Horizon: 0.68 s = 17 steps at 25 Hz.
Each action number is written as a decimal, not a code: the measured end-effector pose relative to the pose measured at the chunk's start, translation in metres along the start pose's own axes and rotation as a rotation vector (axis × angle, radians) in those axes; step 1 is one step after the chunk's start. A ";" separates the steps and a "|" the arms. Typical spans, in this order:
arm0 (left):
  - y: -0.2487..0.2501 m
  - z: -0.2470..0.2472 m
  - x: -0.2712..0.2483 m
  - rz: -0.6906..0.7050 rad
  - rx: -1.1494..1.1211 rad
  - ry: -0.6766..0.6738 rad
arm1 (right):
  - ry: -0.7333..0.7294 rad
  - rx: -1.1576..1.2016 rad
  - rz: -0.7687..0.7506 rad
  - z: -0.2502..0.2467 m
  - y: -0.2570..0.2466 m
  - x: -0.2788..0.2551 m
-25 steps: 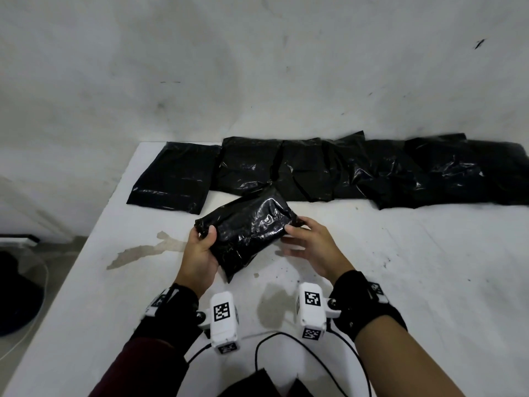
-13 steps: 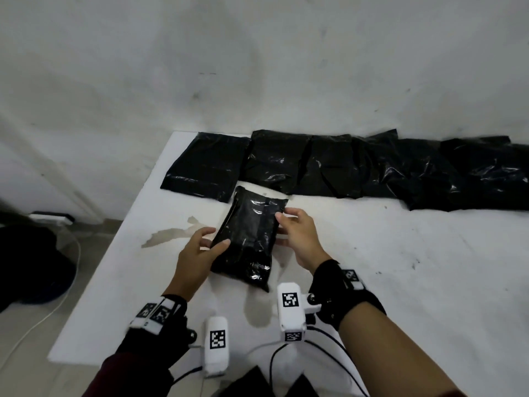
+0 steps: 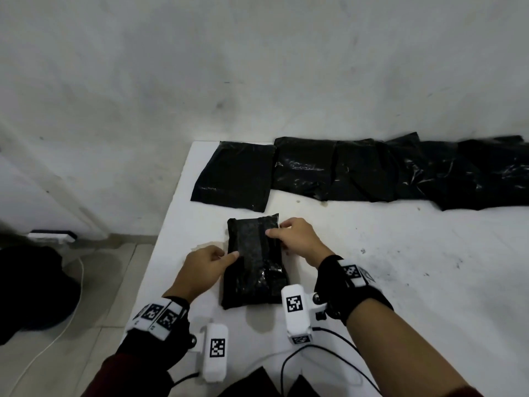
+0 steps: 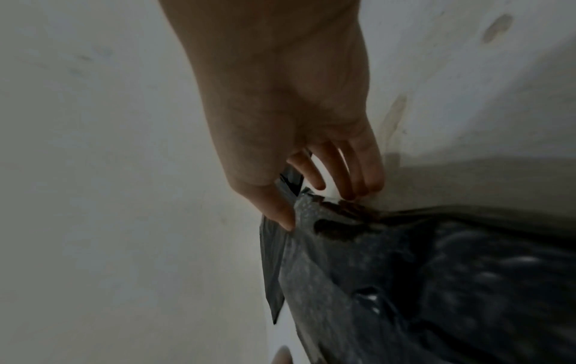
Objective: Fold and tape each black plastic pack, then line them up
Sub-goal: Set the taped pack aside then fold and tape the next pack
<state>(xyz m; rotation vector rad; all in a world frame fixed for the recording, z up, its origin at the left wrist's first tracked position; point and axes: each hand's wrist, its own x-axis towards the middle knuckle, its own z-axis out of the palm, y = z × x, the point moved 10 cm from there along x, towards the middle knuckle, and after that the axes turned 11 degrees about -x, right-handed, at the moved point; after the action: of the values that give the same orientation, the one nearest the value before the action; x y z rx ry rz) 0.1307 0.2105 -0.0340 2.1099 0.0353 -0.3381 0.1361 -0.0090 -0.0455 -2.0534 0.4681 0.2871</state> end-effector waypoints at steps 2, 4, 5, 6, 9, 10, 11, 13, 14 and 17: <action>0.009 -0.010 0.023 0.026 -0.025 0.007 | 0.107 -0.042 0.001 -0.019 -0.013 0.007; 0.017 -0.024 0.052 0.065 -0.020 0.055 | 0.173 -0.028 -0.005 -0.031 -0.028 0.021; 0.018 -0.033 0.069 0.080 -0.025 0.086 | 0.176 -0.007 -0.006 -0.033 -0.036 0.030; 0.016 -0.040 0.085 0.082 -0.029 0.117 | 0.169 0.016 -0.004 -0.032 -0.042 0.039; 0.000 -0.061 0.131 0.031 -0.001 0.210 | 0.136 0.034 0.051 -0.023 -0.049 0.062; -0.008 -0.065 0.143 -0.005 0.016 0.225 | 0.121 0.032 0.079 -0.017 -0.047 0.070; -0.013 -0.065 0.151 -0.031 0.025 0.228 | 0.099 0.040 0.113 -0.011 -0.043 0.075; -0.020 -0.061 0.164 -0.062 -0.028 0.216 | 0.065 0.083 0.158 0.001 -0.033 0.090; -0.024 -0.058 0.168 -0.088 -0.084 0.212 | 0.055 0.104 0.177 0.006 -0.027 0.098; -0.026 -0.056 0.176 -0.134 -0.162 0.225 | 0.053 0.171 0.205 0.012 -0.020 0.112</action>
<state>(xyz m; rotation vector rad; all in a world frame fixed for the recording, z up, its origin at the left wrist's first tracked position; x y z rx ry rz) 0.3085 0.2522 -0.0727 1.9792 0.3271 -0.1693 0.2452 -0.0127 -0.0792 -1.8524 0.7139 0.3043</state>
